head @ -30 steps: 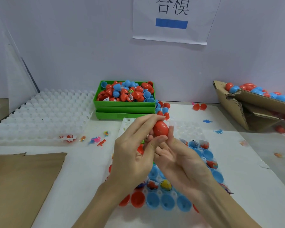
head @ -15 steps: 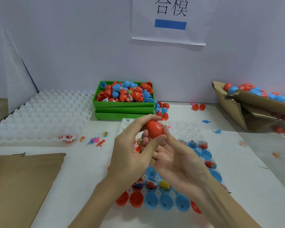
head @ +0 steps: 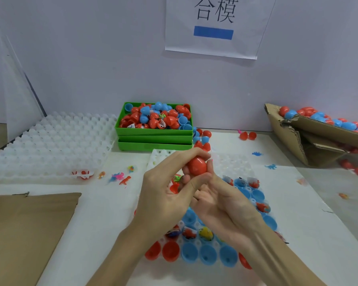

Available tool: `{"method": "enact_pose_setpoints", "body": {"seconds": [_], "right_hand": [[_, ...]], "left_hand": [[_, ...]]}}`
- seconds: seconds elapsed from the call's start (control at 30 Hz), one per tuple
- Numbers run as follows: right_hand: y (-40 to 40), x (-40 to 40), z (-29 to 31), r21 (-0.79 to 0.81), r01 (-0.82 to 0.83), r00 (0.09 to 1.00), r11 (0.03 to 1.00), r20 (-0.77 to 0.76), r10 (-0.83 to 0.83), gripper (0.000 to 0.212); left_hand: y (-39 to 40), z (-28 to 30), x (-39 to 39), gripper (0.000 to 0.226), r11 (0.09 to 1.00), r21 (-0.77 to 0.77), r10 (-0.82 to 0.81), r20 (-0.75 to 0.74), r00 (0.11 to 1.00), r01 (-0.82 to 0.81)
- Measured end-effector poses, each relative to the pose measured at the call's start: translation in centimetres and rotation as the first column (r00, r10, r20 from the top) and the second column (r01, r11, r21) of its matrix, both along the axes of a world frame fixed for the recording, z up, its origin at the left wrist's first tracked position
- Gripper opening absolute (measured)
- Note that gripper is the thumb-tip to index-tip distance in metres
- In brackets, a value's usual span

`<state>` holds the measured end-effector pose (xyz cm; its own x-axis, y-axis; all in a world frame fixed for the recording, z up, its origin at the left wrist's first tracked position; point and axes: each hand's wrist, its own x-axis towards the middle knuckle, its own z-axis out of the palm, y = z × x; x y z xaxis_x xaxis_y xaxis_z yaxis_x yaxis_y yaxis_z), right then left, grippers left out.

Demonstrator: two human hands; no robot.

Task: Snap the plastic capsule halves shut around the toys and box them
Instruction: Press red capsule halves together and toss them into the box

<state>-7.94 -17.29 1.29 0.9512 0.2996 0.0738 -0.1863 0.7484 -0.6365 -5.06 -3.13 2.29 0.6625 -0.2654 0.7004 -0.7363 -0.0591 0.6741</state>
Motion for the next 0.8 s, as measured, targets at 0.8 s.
{"method": "enact_pose_setpoints", "body": {"seconds": [0.8], "right_hand": [[-1.7,0.7,0.7,-0.189,0.120,0.989,0.975,-0.062,-0.134,0.043]], "left_hand": [[1.2,-0.8,1.1,0.036,0.936,0.071,0.228,0.625,0.747,-0.346]]}}
